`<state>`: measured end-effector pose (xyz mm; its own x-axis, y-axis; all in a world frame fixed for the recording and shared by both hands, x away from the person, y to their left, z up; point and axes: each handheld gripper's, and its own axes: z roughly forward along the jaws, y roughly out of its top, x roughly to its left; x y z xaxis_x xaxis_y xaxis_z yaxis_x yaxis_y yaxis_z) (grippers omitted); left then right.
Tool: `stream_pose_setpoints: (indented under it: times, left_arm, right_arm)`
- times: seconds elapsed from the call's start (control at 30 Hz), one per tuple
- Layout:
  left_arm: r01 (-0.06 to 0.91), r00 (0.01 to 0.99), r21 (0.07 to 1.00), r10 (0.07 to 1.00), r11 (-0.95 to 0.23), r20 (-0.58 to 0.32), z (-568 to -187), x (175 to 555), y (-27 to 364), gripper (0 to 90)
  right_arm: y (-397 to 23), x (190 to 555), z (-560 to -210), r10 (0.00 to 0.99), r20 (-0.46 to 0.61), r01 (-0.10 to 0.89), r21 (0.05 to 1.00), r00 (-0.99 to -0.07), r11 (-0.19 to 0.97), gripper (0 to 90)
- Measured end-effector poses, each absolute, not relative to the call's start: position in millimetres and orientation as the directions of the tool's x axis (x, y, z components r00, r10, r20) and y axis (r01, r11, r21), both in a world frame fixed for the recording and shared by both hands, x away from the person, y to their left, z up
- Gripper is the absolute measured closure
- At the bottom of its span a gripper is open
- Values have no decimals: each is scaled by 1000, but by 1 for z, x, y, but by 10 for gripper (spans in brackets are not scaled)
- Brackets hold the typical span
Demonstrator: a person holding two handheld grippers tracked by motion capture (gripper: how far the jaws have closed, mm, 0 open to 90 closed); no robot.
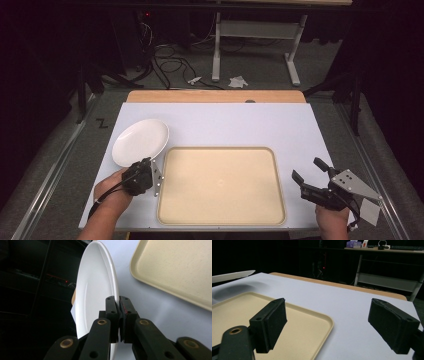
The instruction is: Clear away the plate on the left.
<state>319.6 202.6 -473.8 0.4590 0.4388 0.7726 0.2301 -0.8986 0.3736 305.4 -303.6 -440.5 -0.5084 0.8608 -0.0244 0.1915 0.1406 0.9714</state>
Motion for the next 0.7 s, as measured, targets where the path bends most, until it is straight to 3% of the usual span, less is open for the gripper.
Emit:
stream_pose_setpoints:
  times: [0.7]
  left_arm:
    - [123,433,404,415,-907,800,-478,284,185,870]
  right_arm:
    - [-301,307,-442,860,-32,201,967,-509,155,161]
